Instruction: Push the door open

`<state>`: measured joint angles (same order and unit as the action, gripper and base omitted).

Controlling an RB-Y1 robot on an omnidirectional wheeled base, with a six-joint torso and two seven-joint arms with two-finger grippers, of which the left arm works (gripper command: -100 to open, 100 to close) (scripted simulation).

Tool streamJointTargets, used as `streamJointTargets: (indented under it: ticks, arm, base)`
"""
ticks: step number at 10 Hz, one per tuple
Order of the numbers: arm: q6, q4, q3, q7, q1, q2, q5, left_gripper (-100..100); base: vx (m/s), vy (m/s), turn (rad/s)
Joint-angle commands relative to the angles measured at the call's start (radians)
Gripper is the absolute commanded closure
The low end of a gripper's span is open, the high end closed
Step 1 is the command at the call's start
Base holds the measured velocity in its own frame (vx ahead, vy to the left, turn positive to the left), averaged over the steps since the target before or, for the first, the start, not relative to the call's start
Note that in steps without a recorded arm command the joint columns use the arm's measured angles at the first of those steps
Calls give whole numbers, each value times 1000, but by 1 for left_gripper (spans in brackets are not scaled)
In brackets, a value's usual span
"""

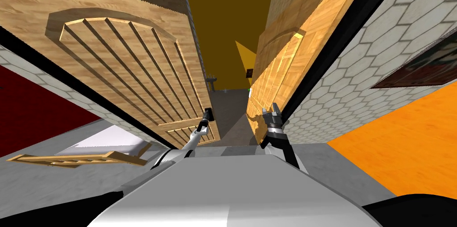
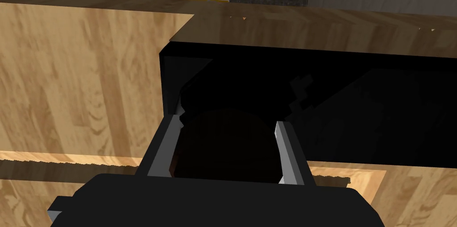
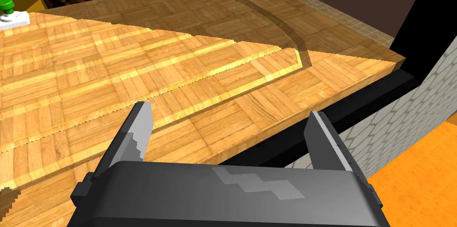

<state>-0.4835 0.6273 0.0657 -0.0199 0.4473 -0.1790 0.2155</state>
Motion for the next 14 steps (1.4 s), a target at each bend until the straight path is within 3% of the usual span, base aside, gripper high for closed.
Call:
streamJointTargets:
  ticks: [1,14]
  arm:
    - [15,31,13,-6,-11,-10,4,100]
    - [3,4,153,-51,-33,-76,59,100]
  base:
    - [149,-48,38]
    - [176,-88,64]
